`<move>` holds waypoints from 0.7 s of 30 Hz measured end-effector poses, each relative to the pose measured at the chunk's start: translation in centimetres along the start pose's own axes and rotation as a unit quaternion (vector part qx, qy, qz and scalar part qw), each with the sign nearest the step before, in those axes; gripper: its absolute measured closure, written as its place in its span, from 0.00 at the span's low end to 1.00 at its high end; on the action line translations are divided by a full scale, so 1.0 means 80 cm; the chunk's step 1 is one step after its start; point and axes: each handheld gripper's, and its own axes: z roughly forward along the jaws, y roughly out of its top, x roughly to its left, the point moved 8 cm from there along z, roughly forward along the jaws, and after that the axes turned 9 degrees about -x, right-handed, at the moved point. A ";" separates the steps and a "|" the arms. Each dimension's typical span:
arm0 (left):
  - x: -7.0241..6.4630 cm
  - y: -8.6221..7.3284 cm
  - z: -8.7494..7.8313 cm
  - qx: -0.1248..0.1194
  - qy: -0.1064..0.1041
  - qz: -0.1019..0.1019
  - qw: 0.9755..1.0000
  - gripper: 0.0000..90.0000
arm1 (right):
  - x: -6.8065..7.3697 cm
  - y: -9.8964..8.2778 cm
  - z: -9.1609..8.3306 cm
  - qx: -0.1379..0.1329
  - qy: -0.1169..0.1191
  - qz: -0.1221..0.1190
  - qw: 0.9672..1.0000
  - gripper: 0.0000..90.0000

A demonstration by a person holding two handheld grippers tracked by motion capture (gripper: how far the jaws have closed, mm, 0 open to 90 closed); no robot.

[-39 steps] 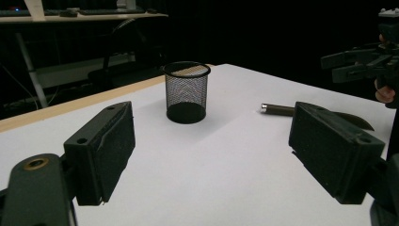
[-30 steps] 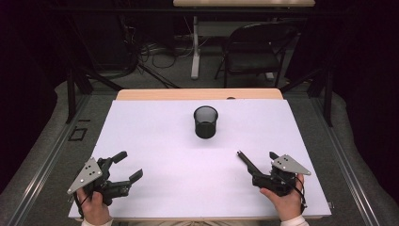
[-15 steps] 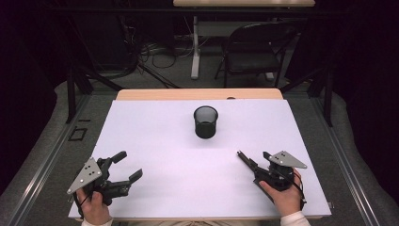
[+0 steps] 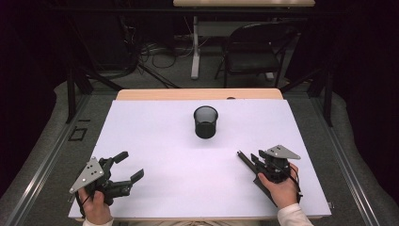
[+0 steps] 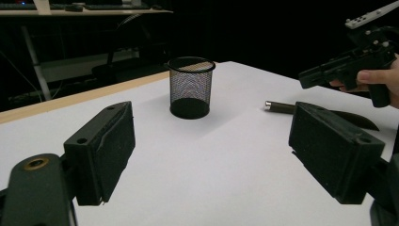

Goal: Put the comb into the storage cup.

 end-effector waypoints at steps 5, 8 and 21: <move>0.002 -0.001 0.000 0.001 0.002 -0.001 1.000 0.17 | -0.004 0.000 0.014 0.015 -0.002 0.009 1.000 0.89; 0.002 -0.003 0.001 0.002 0.001 -0.002 1.000 0.17 | -0.006 -0.005 0.029 0.034 -0.004 0.015 0.999 0.99; 0.002 -0.005 0.002 0.007 -0.001 0.000 1.000 0.17 | 0.001 -0.013 0.061 0.064 0.001 0.027 0.998 1.00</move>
